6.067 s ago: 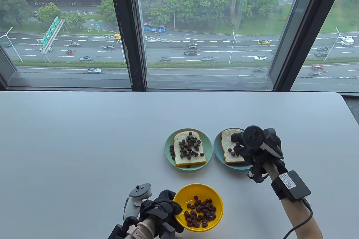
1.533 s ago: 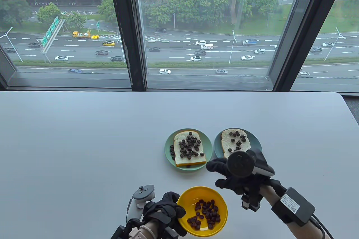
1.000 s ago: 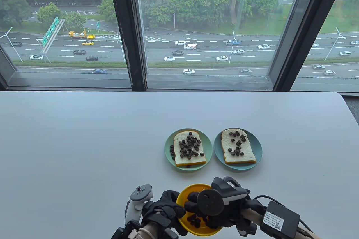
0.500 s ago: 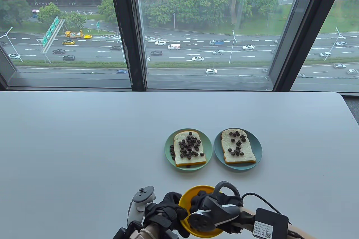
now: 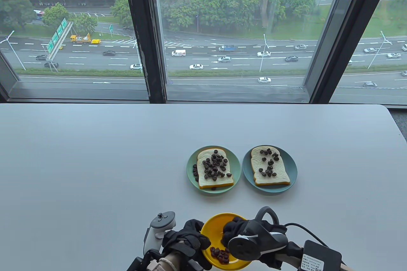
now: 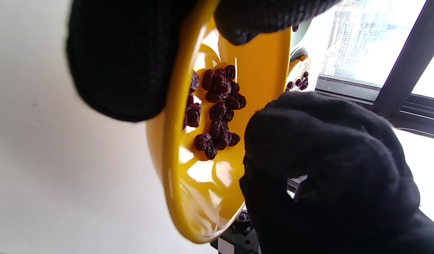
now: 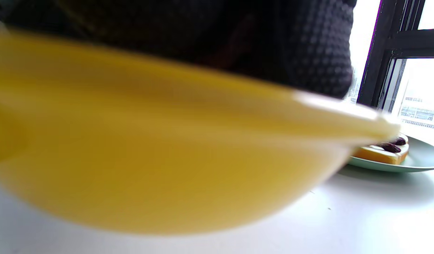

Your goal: Sprinkle cranberries onto toast

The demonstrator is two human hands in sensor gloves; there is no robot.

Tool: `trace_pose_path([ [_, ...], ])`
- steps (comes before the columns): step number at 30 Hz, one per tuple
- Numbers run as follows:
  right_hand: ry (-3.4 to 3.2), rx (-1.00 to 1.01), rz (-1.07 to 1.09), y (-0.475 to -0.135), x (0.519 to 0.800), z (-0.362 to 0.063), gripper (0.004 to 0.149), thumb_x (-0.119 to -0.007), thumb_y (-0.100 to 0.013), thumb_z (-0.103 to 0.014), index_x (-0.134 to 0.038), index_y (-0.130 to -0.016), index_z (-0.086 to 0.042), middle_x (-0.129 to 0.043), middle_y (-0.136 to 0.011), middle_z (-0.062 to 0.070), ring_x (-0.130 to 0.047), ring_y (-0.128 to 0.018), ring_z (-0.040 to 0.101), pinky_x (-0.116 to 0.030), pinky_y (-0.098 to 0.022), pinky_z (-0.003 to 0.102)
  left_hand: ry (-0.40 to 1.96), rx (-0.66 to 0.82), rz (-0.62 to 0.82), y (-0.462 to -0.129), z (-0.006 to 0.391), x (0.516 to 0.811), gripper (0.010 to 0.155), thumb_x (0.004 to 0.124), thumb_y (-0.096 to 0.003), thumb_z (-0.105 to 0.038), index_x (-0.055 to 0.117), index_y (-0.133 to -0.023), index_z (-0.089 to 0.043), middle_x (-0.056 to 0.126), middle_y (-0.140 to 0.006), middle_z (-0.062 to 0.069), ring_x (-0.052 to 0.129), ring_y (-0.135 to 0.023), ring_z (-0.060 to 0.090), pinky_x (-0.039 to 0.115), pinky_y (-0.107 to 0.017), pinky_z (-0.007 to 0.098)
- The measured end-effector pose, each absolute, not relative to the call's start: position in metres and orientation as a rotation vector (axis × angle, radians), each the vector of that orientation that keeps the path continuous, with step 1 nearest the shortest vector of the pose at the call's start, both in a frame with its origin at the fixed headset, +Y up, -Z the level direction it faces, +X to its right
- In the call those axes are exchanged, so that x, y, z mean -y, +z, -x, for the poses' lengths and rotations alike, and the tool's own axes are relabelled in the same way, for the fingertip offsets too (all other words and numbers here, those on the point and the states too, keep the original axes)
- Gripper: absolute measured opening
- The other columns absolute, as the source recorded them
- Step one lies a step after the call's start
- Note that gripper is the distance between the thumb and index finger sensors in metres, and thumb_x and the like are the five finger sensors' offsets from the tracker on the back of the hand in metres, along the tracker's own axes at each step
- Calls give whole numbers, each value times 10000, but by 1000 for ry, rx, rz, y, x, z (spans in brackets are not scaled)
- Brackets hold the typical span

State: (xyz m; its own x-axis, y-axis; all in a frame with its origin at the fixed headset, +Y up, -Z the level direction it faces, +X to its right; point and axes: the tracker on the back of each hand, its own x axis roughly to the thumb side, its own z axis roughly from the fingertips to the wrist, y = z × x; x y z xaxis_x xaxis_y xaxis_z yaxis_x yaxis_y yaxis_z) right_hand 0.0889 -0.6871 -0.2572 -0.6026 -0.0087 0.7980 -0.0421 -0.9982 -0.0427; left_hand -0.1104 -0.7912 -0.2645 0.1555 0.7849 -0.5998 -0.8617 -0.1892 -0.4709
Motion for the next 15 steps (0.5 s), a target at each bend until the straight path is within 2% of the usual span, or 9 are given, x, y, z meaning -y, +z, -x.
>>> trace_pose_path([
  [3,2762,70,-1263,-270,676,-102,319,-849,-269,-253,-798,-555,-386,-814,-704,-80,-902,-570,192,-979,-301,210,1485,-101,956,-264,109,791,614,731,-472,-190,328,-932,-234,546,-755,164,735,-496,317,965,-248,354],
  [6,2774,85,-1041,-301,662,-123,321,-848,-271,-251,-797,-557,-386,-812,-706,-79,-898,-575,193,-976,-305,212,1484,-105,967,-264,108,793,615,731,-473,-191,326,-933,-235,545,-755,164,735,-497,317,964,-248,354],
  [9,2837,146,-714,-344,655,-155,321,-846,-275,-252,-794,-560,-389,-807,-712,-83,-894,-582,190,-973,-314,211,1484,-107,970,-264,108,793,614,731,-473,-191,327,-934,-231,545,-755,165,734,-497,318,963,-248,355],
  [12,2906,151,-407,-390,667,-189,320,-845,-279,-253,-793,-564,-389,-804,-714,-84,-893,-584,189,-972,-317,210,1489,-104,967,-265,108,792,615,730,-474,-191,325,-934,-233,545,-756,165,734,-497,318,963,-249,355],
  [15,2939,100,-124,-431,694,-220,322,-843,-280,-257,-789,-567,-394,-802,-717,-87,-892,-588,185,-972,-320,207,1489,-106,969,-264,109,792,614,731,-473,-191,327,-934,-233,546,-755,166,734,-496,319,962,-247,355],
])
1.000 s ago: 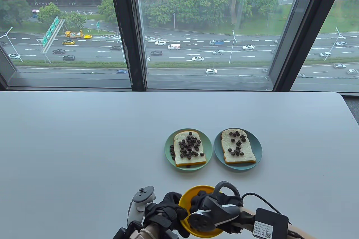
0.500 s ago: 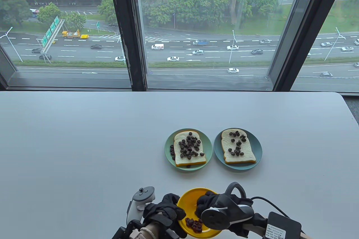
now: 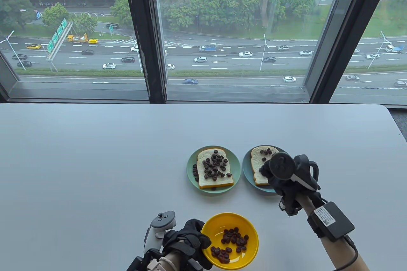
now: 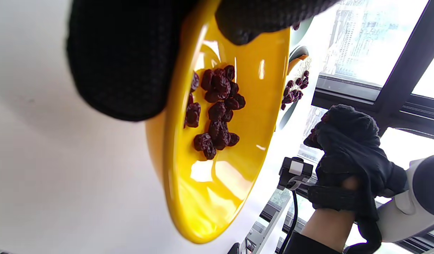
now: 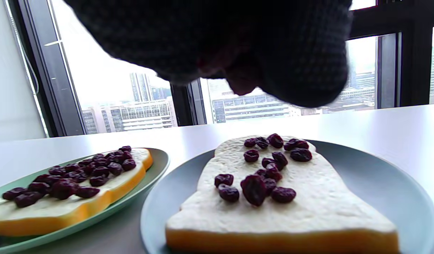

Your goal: Sprinkle cranberries onto toast

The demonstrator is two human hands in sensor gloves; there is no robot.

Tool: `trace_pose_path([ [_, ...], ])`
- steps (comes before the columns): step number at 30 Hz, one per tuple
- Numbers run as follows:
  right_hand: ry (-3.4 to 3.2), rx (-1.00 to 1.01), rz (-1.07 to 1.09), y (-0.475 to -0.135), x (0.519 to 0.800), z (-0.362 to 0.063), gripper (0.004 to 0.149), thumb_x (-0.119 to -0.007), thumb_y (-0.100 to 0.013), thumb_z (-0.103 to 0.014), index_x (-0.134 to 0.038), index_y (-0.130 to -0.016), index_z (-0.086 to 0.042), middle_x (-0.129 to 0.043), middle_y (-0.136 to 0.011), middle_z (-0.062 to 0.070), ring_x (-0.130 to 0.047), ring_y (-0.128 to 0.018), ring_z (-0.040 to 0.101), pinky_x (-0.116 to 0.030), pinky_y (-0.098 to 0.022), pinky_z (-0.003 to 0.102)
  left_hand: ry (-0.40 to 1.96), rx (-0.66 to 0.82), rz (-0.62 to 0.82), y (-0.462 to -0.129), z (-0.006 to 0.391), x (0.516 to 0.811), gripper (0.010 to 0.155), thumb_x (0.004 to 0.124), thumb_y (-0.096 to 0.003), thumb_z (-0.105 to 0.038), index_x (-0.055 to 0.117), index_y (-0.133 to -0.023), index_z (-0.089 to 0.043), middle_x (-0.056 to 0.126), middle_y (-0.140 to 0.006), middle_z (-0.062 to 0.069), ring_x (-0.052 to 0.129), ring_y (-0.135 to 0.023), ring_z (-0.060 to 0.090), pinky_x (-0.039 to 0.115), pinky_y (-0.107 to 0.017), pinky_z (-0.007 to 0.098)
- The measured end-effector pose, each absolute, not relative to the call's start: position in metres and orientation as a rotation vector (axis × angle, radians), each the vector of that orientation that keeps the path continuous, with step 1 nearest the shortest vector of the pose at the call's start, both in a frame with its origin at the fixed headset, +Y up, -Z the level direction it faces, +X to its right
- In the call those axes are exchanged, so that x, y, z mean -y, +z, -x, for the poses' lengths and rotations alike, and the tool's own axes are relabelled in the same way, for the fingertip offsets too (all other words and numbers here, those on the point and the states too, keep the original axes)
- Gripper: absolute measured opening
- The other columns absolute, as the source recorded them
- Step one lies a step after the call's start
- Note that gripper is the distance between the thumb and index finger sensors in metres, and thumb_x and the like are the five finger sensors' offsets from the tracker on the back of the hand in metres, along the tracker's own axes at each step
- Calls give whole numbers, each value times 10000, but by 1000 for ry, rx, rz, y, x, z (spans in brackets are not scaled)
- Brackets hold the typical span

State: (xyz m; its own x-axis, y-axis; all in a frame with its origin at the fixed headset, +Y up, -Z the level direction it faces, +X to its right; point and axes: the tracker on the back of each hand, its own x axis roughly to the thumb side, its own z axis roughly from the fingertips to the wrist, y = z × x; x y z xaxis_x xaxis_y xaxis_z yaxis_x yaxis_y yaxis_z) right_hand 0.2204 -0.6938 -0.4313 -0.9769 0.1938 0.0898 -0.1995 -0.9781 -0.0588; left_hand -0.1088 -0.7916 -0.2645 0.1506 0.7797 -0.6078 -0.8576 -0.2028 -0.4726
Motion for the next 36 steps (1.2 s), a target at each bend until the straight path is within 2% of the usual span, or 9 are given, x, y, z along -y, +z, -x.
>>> trace_pose_path([
  [5,2894,-2,165,-472,731,-246,323,-839,-288,-259,-783,-576,-393,-796,-725,-86,-888,-592,187,-970,-329,207,1492,-121,987,-265,109,795,614,731,-473,-191,328,-935,-231,543,-755,166,732,-497,320,961,-248,357],
  [11,2925,-82,254,-486,748,-244,328,-831,-299,-260,-777,-596,-385,-787,-739,-71,-885,-596,194,-966,-339,206,1494,-115,986,-265,109,795,614,731,-473,-193,329,-935,-231,545,-755,166,734,-495,319,962,-246,356],
  [14,2931,-114,305,-486,748,-241,338,-827,-307,-266,-767,-624,-365,-771,-762,-36,-878,-606,211,-958,-347,207,1496,-118,987,-265,109,794,614,731,-473,-193,328,-935,-231,544,-755,166,733,-496,319,961,-247,356],
  [26,2886,-251,164,-467,735,-244,498,-791,-340,-341,-699,-826,-291,-696,-883,65,-866,-709,275,-945,-355,197,1492,-114,986,-264,109,794,614,730,-474,-195,327,-936,-231,543,-755,168,732,-496,320,960,-248,357],
  [32,2869,-93,130,-451,718,-246,517,-759,-352,-387,-676,-850,-277,-681,-892,82,-860,-709,282,-941,-356,208,1488,-112,984,-264,109,794,614,730,-474,-196,326,-936,-231,541,-756,167,731,-498,320,959,-250,357],
  [36,2804,-72,32,-434,708,-239,518,-749,-358,-394,-674,-855,-267,-682,-890,93,-864,-701,289,-940,-352,224,1489,-108,980,-265,109,794,614,729,-475,-196,326,-937,-230,540,-756,168,731,-498,321,959,-250,357],
])
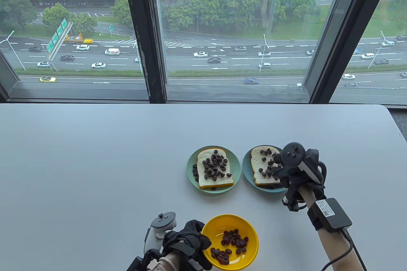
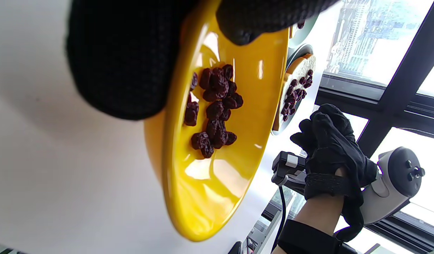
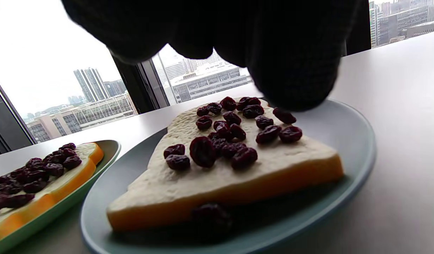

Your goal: Sprinkle cranberries onto toast

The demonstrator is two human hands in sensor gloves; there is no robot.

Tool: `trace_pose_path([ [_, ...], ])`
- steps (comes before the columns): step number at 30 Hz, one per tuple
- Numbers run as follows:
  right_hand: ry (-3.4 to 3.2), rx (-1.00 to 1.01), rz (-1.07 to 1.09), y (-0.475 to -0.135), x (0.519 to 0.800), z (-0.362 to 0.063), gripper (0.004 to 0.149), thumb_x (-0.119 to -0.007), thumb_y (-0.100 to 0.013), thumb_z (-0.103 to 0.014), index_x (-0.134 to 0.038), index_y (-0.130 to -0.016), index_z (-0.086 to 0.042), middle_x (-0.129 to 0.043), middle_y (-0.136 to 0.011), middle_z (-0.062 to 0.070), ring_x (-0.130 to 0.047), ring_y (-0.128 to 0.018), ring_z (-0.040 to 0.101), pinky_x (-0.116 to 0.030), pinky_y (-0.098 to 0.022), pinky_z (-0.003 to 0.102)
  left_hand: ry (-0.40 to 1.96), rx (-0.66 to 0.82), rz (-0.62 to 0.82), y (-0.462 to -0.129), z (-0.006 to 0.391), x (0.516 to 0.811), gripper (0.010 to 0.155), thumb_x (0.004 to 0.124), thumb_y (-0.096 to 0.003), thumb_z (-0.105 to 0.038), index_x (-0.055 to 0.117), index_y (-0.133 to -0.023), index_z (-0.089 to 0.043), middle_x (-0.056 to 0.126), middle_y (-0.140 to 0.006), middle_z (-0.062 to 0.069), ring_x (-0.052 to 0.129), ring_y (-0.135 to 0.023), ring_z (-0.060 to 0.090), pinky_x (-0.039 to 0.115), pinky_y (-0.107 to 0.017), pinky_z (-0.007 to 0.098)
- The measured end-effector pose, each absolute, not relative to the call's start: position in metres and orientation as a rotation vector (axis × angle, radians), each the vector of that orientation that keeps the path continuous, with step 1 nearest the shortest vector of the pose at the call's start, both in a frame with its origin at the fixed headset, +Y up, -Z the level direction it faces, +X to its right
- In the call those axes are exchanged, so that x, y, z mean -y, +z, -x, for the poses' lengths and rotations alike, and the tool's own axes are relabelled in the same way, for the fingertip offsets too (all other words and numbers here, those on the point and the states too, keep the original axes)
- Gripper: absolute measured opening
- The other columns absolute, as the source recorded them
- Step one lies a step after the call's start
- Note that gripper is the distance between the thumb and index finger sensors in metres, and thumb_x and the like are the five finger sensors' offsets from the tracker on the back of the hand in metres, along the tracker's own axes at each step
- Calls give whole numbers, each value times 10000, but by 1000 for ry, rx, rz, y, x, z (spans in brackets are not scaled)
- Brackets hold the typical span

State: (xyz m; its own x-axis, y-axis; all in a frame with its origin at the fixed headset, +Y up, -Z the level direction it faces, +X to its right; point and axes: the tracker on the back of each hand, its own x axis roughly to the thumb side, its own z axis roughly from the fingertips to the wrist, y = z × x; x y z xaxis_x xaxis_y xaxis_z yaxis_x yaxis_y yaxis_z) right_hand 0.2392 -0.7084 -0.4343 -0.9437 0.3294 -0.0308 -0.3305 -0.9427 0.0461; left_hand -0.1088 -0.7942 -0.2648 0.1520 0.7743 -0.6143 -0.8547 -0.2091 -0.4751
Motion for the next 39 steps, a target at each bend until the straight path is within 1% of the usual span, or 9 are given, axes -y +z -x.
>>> trace_pose_path([
  [7,2723,-119,-447,-378,687,-186,561,-752,-357,-409,-638,-887,-262,-661,-908,106,-848,-723,304,-932,-390,243,1489,-101,970,-265,108,794,615,728,-477,-197,321,-937,-231,538,-758,167,729,-501,321,959,-254,357],
  [15,2648,-388,-1063,-304,678,-115,666,-782,-348,-388,-525,-952,-273,-597,-956,112,-805,-785,336,-906,-459,262,1490,-82,946,-266,109,793,615,729,-475,-196,323,-935,-233,540,-759,167,731,-502,322,960,-255,358],
  [21,2710,-593,-1206,-281,703,-95,765,-803,-337,-373,-408,-984,-273,-474,-994,158,-694,-838,374,-838,-527,248,1525,-57,933,-265,106,790,623,740,-467,-191,328,-931,-232,547,-750,166,739,-493,319,972,-246,352],
  [26,2694,-592,-1302,-268,718,-75,815,-816,-313,-412,-386,-989,-266,-418,-1016,145,-584,-868,436,-731,-591,340,1526,-44,918,-264,105,790,641,753,-458,-194,324,-933,-233,533,-748,173,728,-493,320,972,-245,361],
  [29,2784,-478,-1347,-266,721,-68,770,-795,-311,-404,-421,-975,-291,-451,-1003,87,-604,-871,364,-739,-579,340,1553,-60,928,-263,106,792,632,750,-463,-186,328,-931,-233,530,-751,174,723,-497,325,969,-250,369],
  [32,2847,-344,-1392,-262,723,-62,655,-805,-307,-331,-548,-909,-302,-558,-947,54,-725,-803,293,-841,-500,290,1537,-44,914,-264,106,791,631,754,-464,-183,332,-930,-230,525,-749,180,718,-494,331,967,-247,378],
  [33,2878,-235,-1393,-256,721,-61,568,-817,-303,-288,-623,-836,-331,-621,-906,23,-795,-745,250,-895,-440,250,1531,-33,922,-264,104,791,629,757,-463,-180,337,-930,-230,525,-748,182,717,-492,333,965,-244,383],
  [36,2933,-193,-1454,-252,727,-60,463,-822,-306,-263,-678,-736,-358,-651,-881,18,-844,-693,218,-939,-363,206,1521,-38,930,-263,103,792,630,756,-465,-179,333,-931,-225,520,-747,185,713,-493,336,964,-246,385],
  [39,2910,-108,-1452,-249,728,-61,359,-856,-296,-230,-753,-596,-398,-749,-774,-40,-901,-601,156,-979,-263,162,1515,-45,935,-264,104,794,630,756,-466,-179,334,-931,-227,519,-748,184,711,-493,337,962,-246,387],
])
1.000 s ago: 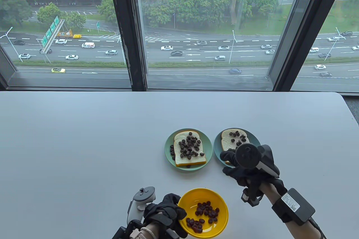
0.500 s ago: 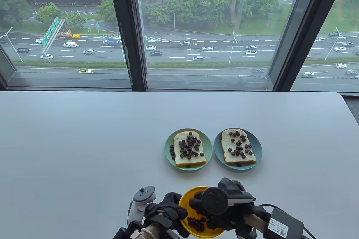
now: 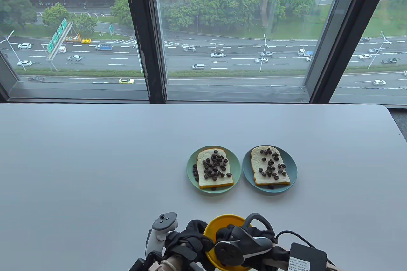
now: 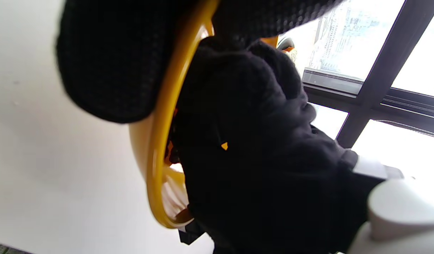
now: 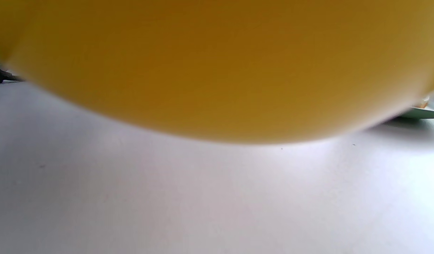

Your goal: Sprinkle cranberries onto toast

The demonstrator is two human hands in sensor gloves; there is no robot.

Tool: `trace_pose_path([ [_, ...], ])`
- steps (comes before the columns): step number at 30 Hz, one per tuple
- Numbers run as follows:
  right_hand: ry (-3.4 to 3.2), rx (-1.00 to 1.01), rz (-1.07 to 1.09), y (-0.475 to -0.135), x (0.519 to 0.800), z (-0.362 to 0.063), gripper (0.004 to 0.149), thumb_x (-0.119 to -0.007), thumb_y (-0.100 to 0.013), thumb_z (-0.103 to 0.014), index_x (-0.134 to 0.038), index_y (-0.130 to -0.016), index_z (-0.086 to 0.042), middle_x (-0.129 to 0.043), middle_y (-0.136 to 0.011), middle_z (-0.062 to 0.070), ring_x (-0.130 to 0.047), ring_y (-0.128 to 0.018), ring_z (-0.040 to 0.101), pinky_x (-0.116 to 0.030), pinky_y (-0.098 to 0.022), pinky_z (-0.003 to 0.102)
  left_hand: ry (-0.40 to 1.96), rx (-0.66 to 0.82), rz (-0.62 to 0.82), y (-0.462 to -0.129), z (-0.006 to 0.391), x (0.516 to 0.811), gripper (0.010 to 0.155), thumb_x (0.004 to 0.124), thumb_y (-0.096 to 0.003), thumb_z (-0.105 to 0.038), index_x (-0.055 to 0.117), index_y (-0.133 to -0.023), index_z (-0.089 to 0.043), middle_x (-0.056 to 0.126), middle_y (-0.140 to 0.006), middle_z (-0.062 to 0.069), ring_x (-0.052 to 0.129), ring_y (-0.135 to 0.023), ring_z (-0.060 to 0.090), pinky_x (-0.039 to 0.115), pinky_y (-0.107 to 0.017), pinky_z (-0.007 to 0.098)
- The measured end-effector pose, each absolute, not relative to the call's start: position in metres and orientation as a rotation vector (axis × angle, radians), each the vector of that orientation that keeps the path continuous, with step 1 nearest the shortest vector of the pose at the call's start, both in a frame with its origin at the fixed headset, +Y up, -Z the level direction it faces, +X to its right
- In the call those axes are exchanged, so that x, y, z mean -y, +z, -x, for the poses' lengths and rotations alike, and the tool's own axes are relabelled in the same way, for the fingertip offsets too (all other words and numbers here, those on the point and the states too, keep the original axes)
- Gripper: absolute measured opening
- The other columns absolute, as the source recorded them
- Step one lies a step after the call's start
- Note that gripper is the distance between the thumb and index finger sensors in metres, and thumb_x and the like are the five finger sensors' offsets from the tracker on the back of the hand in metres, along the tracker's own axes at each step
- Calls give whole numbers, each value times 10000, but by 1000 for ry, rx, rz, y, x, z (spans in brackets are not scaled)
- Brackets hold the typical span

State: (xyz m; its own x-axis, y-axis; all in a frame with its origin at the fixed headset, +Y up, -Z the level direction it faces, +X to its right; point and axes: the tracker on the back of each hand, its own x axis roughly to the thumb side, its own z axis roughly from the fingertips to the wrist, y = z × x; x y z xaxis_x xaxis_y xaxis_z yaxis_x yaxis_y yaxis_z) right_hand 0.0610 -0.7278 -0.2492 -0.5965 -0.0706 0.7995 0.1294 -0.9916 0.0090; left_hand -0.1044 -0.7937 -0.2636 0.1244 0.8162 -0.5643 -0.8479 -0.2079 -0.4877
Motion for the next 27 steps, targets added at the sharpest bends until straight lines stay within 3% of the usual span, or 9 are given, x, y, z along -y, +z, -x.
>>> trace_pose_path([
  [2,-2744,75,1332,-250,726,-63,320,-872,-283,-230,-789,-544,-396,-775,-738,-46,-919,-562,147,-994,-222,155,1501,-41,930,-264,105,793,629,755,-467,-181,333,-931,-229,521,-749,183,712,-494,335,962,-247,385],
  [9,-2899,-44,1360,-255,709,-78,309,-876,-263,-236,-811,-519,-395,-811,-693,-71,-934,-525,134,-1000,-194,144,1500,-72,959,-265,106,798,612,741,-472,-189,336,-928,-234,539,-763,166,729,-506,322,965,-262,365],
  [18,-3161,-2,1282,-270,676,-110,309,-870,-265,-228,-811,-523,-386,-806,-696,-63,-928,-525,143,-995,-195,149,1483,-84,971,-265,107,800,610,737,-473,-193,333,-929,-234,537,-763,168,728,-505,322,961,-261,363],
  [21,-3326,-10,1112,-299,665,-130,309,-870,-266,-226,-812,-524,-386,-806,-697,-65,-928,-526,144,-994,-197,151,1475,-85,973,-265,106,800,609,736,-474,-192,334,-930,-231,537,-763,169,728,-505,322,959,-261,364],
  [27,-3519,7,400,-402,678,-171,308,-865,-279,-224,-807,-536,-383,-797,-708,-59,-918,-538,152,-988,-211,157,1472,-70,978,-264,105,799,609,738,-472,-195,338,-930,-230,539,-760,170,729,-501,323,959,-256,363],
])
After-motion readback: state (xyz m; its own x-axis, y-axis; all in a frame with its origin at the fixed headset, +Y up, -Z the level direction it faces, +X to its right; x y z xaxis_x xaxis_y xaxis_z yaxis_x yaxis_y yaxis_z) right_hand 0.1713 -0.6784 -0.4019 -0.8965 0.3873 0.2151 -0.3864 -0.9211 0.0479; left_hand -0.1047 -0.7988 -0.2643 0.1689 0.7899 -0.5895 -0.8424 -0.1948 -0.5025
